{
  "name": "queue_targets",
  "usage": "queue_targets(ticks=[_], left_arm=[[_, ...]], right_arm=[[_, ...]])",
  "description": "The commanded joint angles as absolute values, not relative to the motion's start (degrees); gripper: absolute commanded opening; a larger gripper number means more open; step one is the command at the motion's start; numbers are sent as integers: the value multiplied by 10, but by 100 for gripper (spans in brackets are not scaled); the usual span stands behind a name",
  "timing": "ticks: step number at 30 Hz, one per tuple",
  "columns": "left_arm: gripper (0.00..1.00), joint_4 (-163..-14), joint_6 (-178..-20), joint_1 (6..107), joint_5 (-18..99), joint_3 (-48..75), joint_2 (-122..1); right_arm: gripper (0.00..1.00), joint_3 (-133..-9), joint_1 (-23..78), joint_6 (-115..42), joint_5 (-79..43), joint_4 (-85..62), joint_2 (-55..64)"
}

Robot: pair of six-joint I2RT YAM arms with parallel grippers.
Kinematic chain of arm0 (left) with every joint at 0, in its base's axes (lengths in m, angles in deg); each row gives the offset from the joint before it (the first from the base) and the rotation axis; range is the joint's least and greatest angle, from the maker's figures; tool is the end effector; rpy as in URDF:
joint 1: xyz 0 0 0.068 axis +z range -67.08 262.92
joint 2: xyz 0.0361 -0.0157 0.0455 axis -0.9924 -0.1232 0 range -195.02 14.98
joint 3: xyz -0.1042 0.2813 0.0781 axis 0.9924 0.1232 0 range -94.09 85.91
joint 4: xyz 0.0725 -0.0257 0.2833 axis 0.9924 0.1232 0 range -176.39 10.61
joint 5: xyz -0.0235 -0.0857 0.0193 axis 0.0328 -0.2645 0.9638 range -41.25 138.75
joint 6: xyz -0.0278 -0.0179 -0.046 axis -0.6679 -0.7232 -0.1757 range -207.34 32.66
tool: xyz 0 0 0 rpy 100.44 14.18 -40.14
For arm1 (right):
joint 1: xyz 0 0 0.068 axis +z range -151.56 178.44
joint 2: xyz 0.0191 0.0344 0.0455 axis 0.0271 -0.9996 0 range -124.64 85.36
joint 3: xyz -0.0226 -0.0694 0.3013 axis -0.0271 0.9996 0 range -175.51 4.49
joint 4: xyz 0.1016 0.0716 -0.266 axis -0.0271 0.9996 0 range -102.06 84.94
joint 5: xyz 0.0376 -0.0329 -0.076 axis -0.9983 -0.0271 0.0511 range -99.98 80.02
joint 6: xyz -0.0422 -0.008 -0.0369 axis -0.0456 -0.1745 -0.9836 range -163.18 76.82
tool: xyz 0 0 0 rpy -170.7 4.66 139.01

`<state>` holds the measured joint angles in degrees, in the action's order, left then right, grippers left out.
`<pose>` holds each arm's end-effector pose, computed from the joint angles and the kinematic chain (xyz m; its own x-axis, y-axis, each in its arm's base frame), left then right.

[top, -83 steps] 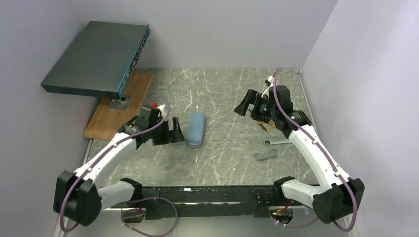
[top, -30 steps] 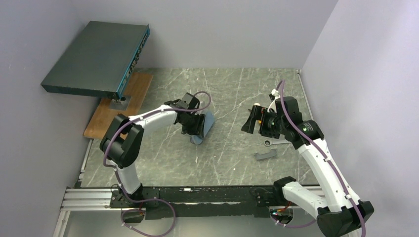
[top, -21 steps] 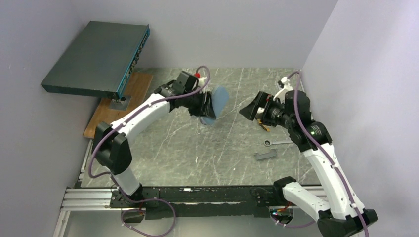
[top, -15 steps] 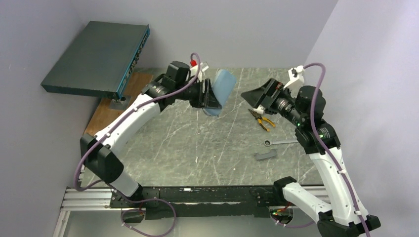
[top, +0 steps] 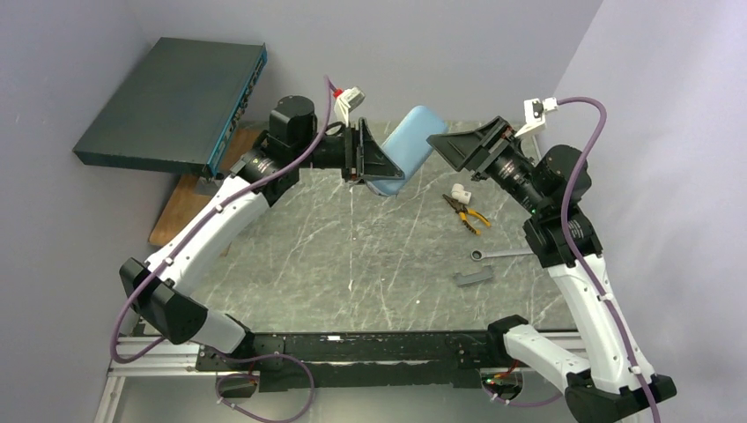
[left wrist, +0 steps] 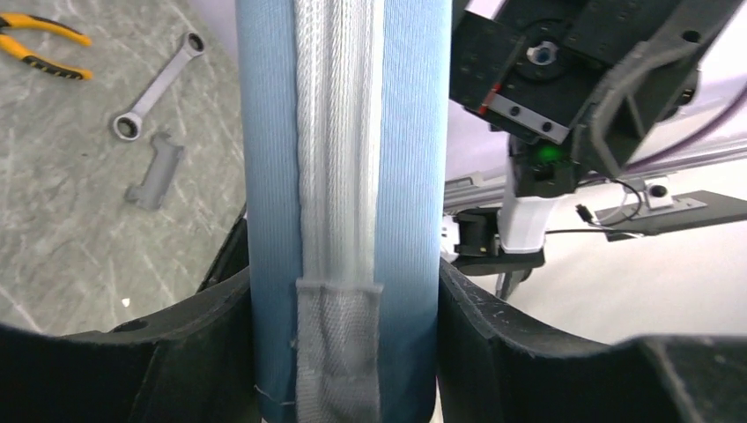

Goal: Open the umbrella

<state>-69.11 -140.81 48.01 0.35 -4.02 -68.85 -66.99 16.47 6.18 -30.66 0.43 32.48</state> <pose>0.2758 -0.2286 0.4839 -0.8834 -0.0340 -0.4674 0.4565 0.1632 -0.8746 0.1795 0.0732 0.5123 -0.4070 0.6141 -0.6761 -0.4829 0.4836 0.7300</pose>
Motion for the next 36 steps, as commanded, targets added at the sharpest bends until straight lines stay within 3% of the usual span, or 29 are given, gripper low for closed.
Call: queue_targets(ticks=[1, 16, 23, 30, 32, 36], left_arm=[[61, -809, -1459, 478, -44, -52, -643], [54, -840, -1478, 460, -11, -17, -615], [55, -852, -1488, 453, -15, -20, -627], [57, -859, -1499, 450, -24, -23, -641], [61, -859, -1496, 449, -24, -25, -644], [80, -835, -1475, 449, -13, -35, -647]], right_arm=[[100, -662, 163, 109, -344, -79, 309], [100, -628, 163, 179, -386, -171, 284], [91, -629, 163, 205, -420, -218, 271], [62, -624, 163, 229, -444, -248, 264], [51, -626, 163, 229, -444, -241, 264], [40, -635, 162, 224, -435, -202, 264]])
